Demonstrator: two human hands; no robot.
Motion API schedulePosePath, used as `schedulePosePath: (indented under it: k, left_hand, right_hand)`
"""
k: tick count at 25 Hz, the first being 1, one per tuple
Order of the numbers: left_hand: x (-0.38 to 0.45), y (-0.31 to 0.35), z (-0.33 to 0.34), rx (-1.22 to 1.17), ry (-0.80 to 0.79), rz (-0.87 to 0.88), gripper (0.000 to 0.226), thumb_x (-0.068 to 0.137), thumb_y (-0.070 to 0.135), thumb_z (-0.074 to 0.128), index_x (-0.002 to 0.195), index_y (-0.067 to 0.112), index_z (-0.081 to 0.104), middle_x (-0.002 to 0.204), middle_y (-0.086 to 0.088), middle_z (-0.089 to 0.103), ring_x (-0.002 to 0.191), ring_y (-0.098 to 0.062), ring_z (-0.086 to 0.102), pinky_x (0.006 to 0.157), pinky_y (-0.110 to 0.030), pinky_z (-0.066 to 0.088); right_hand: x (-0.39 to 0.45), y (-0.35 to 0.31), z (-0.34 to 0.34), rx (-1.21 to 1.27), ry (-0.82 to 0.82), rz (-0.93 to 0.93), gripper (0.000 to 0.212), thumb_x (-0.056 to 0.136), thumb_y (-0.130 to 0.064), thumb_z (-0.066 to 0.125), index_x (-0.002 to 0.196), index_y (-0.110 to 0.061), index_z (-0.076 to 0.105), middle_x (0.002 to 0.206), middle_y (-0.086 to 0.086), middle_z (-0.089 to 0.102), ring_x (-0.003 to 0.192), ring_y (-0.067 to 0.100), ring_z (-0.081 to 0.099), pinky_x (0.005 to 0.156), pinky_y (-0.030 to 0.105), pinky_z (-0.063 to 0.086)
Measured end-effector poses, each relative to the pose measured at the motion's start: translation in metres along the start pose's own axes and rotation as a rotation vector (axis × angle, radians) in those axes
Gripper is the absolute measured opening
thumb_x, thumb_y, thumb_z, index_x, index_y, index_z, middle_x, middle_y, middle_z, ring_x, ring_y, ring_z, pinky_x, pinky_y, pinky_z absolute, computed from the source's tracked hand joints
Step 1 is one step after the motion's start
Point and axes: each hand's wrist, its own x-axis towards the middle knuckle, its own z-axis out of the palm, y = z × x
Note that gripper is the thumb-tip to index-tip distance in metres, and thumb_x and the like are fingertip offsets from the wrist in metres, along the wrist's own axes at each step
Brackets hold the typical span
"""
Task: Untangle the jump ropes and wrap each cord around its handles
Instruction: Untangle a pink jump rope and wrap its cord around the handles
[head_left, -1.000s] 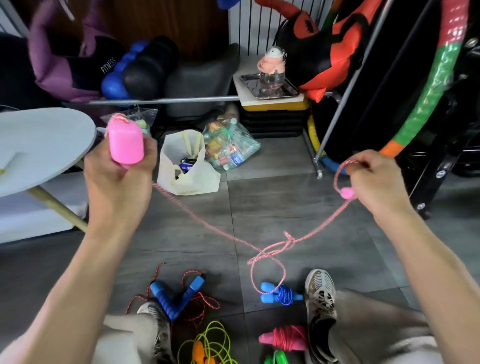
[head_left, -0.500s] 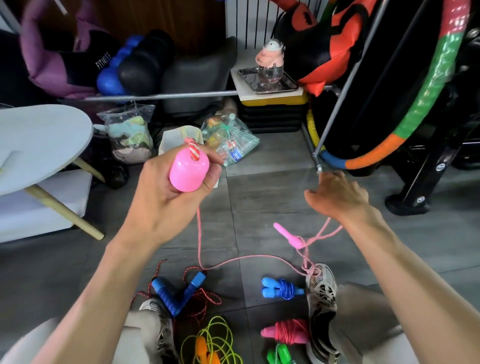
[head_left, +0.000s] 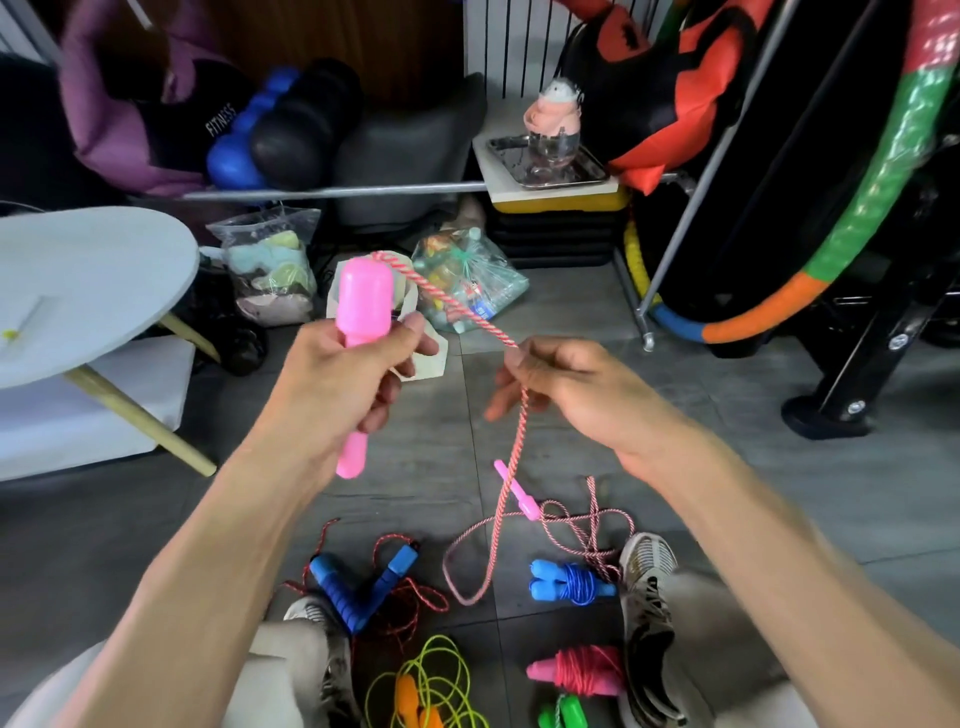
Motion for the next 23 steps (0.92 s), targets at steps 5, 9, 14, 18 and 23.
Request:
schedulePosePath:
  k: [5, 9, 14, 18, 23]
  left_hand:
    - [-0.020, -0.013, 0.023, 0.115, -0.507, -0.105, 0.034, 0.076, 0.034, 0.076, 0.095, 0.006, 0.071, 0.090, -0.014, 0.075, 0.097, -0.028, 0.068, 0.096, -0.034, 0.047]
    - [-0.027, -0.008, 0.029, 0.103, -0.575, -0.169, 0.026, 0.075, 0.029, 0.066, 0.081, 0.004, 0.069, 0.055, -0.009, 0.062, 0.050, -0.019, 0.057, 0.054, -0.022, 0.047]
    - [-0.023, -0.006, 0.029, -0.035, -0.530, -0.245, 0.023, 0.078, 0.026, 0.067, 0.079, 0.003, 0.067, 0.047, -0.005, 0.048, 0.034, -0.010, 0.033, 0.041, -0.022, 0.038]
    - [-0.018, -0.003, 0.024, -0.145, -0.462, -0.242, 0.012, 0.074, 0.023, 0.068, 0.072, 0.011, 0.068, 0.048, -0.006, 0.047, 0.031, -0.008, 0.027, 0.035, -0.016, 0.024]
    - [-0.017, -0.004, 0.021, -0.033, -0.450, -0.183, 0.026, 0.073, 0.028, 0.069, 0.078, 0.002, 0.069, 0.049, -0.008, 0.048, 0.036, -0.015, 0.037, 0.040, -0.021, 0.032]
  right_hand:
    - [-0.003, -0.016, -0.004, 0.643, 0.016, 0.015, 0.017, 0.093, -0.023, 0.051, 0.083, -0.011, 0.059, 0.058, 0.002, 0.059, 0.041, 0.013, 0.048, 0.039, 0.019, 0.037]
    - [0.001, -0.020, -0.057, 0.634, 0.555, 0.086, 0.005, 0.093, -0.012, 0.061, 0.088, -0.013, 0.060, 0.056, -0.001, 0.057, 0.049, 0.012, 0.048, 0.041, 0.019, 0.043]
    - [-0.005, -0.005, -0.041, 0.014, 0.436, -0.161, 0.032, 0.079, -0.017, 0.069, 0.107, -0.028, 0.058, 0.108, -0.002, 0.066, 0.084, 0.021, 0.066, 0.064, 0.035, 0.056]
    - [-0.025, -0.011, -0.008, -0.120, -0.290, -0.087, 0.027, 0.092, -0.014, 0.065, 0.118, -0.021, 0.061, 0.097, 0.007, 0.071, 0.076, 0.014, 0.066, 0.072, 0.033, 0.056]
    - [-0.017, -0.012, -0.031, -0.195, 0.113, -0.166, 0.014, 0.091, -0.006, 0.065, 0.087, -0.019, 0.068, 0.066, -0.006, 0.066, 0.057, 0.006, 0.063, 0.059, 0.023, 0.052]
